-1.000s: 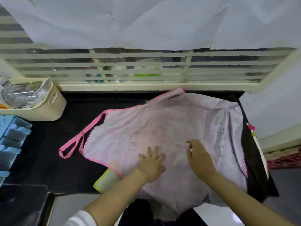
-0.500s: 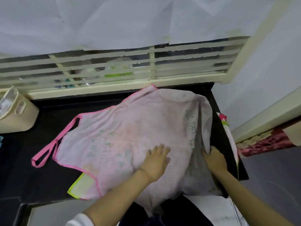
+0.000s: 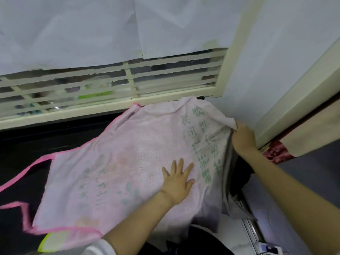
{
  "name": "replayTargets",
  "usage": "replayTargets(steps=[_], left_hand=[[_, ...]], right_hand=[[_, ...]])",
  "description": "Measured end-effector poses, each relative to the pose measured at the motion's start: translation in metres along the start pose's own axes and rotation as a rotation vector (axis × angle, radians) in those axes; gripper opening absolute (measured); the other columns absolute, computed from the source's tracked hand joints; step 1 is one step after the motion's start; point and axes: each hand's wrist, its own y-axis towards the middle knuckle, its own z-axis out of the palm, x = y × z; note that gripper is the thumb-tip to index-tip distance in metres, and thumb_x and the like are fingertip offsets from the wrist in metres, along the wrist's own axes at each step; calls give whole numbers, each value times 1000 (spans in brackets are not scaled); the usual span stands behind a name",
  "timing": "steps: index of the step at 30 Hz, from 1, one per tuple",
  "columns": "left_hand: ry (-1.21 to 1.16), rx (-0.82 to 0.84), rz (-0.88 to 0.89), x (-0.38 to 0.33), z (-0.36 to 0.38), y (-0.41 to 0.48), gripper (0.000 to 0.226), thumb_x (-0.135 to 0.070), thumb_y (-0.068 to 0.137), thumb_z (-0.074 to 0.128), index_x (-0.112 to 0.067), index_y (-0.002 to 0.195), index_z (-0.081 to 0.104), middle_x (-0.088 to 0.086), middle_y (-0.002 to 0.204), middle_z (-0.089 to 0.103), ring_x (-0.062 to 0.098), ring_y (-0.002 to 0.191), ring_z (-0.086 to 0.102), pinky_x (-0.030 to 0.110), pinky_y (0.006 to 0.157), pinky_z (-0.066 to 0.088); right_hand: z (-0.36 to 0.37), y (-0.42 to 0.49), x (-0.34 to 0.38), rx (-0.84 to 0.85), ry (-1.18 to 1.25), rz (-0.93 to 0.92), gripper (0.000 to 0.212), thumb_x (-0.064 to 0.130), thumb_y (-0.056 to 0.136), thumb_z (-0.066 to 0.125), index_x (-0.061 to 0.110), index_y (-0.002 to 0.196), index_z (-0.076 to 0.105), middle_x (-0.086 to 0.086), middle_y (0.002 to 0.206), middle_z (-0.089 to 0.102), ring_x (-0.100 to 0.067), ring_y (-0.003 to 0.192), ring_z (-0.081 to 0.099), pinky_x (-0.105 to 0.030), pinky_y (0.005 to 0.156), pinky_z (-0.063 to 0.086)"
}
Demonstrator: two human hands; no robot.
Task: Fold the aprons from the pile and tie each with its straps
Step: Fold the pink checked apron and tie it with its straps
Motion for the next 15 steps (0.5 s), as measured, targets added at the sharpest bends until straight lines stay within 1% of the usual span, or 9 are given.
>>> replayTargets(steps=[2,3,4,6,8,10,11,13,15], left_hand=[[-9,25,-1,-12,-4,11,90,-66,69,-17,-30,150,-5,7,158,-14,31,145,-8,62,113,1],[2,53,-3,-15,-5,15,80,-64,79,-9,-29,151,-4,7,158,-14,31,145,-8,62,112,2],[19,85,2,-19,-6,18,67,-58,92,2,-28,151,-2,8,158,-13,32,145,-8,62,112,3],[35,85,39,-19,-5,20,55,-43,102,19,-25,152,4,9,159,-7,31,145,-2,60,113,7],[-8,8,72,-9,-6,18,51,-33,103,28,-20,150,15,8,157,7,27,144,12,52,113,16],[-132,-120,95,7,-7,13,47,-23,101,35,-16,147,26,9,150,24,26,137,28,39,110,25],[-175,-180,90,17,-9,10,46,-19,100,38,-15,145,31,10,144,32,26,132,35,32,106,29],[-129,-276,0,45,-13,0,47,-20,97,41,-17,144,34,8,139,37,26,126,40,29,98,31],[3,-237,-194,76,-14,-14,54,-35,97,39,-25,148,22,6,152,19,26,136,24,36,104,26]], right_hand=[[-7,10,4,-2,-20,-26,44,-2,96,32,2,139,42,-21,136,49,-36,122,48,-37,103,36],[-8,12,6,3,-27,-37,44,-2,95,34,2,139,41,-20,137,48,-35,123,47,-36,104,35],[-8,12,10,6,-21,-42,42,-2,95,36,0,137,40,-20,136,47,-35,123,46,-36,103,35],[-2,5,15,-10,-85,-95,43,2,93,46,-2,134,36,-22,134,42,-37,122,42,-37,100,35],[15,-10,18,-65,-215,-292,57,-2,88,52,-2,140,29,-23,139,36,-37,126,37,-42,107,33],[38,-23,15,-38,-286,-528,64,-9,82,55,-1,142,32,-23,143,38,-38,130,39,-47,108,36],[49,-31,16,51,-316,-599,65,-12,82,54,0,142,33,-21,145,37,-37,134,37,-48,110,34],[71,-46,17,333,-393,-684,60,-2,93,45,6,148,22,-14,154,22,-29,144,19,-39,119,14],[90,-57,17,574,-508,-681,56,17,101,36,15,151,9,-3,159,4,-21,147,0,-35,117,-3]])
